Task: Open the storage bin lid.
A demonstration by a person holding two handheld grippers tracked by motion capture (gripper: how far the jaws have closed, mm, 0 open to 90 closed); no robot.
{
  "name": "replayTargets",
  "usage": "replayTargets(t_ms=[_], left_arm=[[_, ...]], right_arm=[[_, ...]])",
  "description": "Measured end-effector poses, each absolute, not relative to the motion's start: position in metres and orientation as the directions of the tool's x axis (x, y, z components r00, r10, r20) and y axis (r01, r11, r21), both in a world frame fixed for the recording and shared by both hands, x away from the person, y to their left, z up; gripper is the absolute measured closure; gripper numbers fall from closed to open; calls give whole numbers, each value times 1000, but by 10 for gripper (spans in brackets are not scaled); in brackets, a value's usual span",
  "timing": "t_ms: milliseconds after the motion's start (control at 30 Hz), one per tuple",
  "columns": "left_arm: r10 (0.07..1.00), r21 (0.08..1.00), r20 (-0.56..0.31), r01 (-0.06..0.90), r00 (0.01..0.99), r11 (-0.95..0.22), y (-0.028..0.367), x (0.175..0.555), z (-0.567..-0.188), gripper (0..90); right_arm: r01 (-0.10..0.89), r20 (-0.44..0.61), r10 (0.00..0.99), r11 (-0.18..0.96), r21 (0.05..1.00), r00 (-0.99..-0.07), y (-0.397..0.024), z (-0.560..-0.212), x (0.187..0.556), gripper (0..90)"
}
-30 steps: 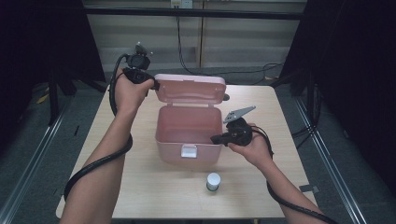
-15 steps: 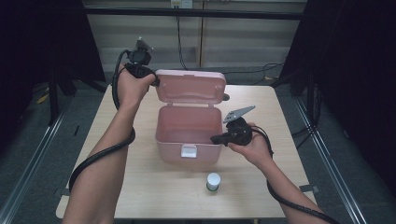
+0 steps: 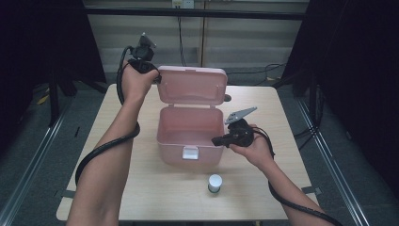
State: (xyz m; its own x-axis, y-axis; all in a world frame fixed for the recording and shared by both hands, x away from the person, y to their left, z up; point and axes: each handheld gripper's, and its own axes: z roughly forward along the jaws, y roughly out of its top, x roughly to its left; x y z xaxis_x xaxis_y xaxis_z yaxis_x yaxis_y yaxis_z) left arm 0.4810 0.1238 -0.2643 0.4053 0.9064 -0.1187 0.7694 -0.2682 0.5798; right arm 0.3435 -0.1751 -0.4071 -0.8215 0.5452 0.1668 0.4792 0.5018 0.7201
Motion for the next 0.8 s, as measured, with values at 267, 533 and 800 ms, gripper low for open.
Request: replayTargets(t_ms=[267, 533, 800], left_arm=[[911, 565, -119, 782, 394, -265, 122, 492, -265, 849], [916, 564, -118, 785, 384, -256, 120, 500, -267, 860], [916, 561, -122, 788, 383, -255, 120, 507, -269, 866]], right_arm=[[474, 168, 536, 506, 721, -827, -176, -407, 345, 900], [475, 168, 533, 514, 715, -829, -175, -406, 345, 900], [469, 157, 533, 522, 712, -831, -174, -406, 345, 900]])
